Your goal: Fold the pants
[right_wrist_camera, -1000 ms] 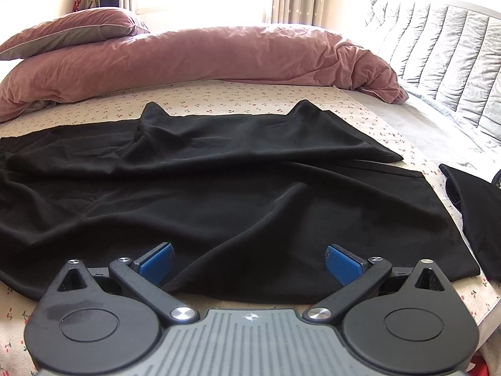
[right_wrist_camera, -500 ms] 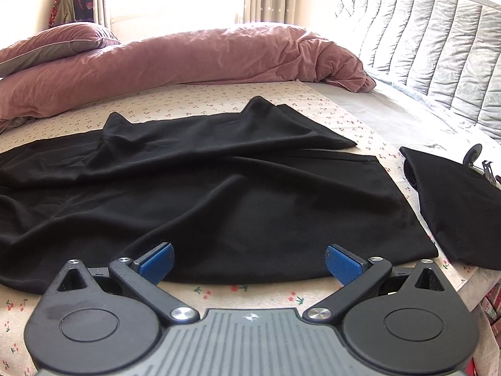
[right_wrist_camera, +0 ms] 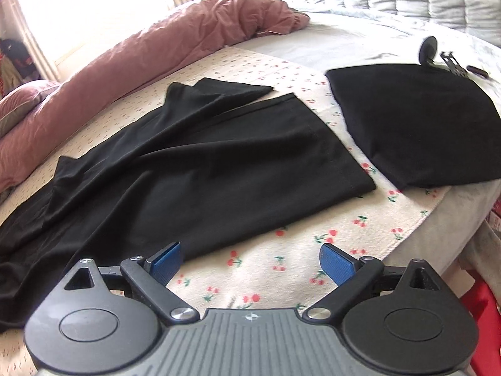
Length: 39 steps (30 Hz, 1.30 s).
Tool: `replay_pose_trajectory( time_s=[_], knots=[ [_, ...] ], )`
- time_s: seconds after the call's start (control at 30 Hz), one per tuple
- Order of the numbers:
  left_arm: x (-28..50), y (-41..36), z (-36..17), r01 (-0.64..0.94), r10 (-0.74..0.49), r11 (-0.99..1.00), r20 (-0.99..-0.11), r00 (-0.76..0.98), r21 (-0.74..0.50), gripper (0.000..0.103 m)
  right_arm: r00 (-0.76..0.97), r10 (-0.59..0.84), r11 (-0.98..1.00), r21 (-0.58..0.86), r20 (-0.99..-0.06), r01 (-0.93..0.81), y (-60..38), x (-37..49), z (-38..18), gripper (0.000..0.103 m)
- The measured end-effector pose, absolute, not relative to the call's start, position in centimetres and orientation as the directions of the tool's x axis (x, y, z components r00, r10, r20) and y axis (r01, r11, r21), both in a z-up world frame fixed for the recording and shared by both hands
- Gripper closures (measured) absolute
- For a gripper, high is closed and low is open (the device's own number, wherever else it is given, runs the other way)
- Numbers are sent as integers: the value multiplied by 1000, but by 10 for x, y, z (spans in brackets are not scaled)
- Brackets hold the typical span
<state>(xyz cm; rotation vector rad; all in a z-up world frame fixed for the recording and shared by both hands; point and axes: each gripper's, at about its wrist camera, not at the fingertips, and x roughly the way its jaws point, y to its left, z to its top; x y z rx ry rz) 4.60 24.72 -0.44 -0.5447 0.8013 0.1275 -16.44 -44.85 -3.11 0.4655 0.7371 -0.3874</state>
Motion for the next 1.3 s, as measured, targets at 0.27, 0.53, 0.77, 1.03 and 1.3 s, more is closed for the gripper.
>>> replay_pose_trajectory(
  time_s=[0.27, 0.53, 0.77, 1.03, 1.3],
  knots=[
    [61, 250, -11, -330, -41, 861, -698, 715, -388, 69, 695, -191, 714, 388, -693, 583, -490, -147, -50, 47],
    [46, 265, 6, -340, -1, 869, -689, 725, -359, 102, 704, -302, 711, 340, -643, 616, -511, -154, -38, 101],
    [24, 289, 23, -317, -42, 872, -702, 711, -374, 100, 692, -300, 767, 266, -656, 584, -512, -172, -22, 102],
    [6, 293, -1, -324, -29, 903, -792, 609, -283, 99, 639, -288, 779, 214, -713, 589, -513, -182, -35, 103],
    [8, 272, 17, -317, 81, 936, -780, 620, -155, 36, 594, -301, 814, 123, -746, 567, -505, -170, -37, 64]
  ],
)
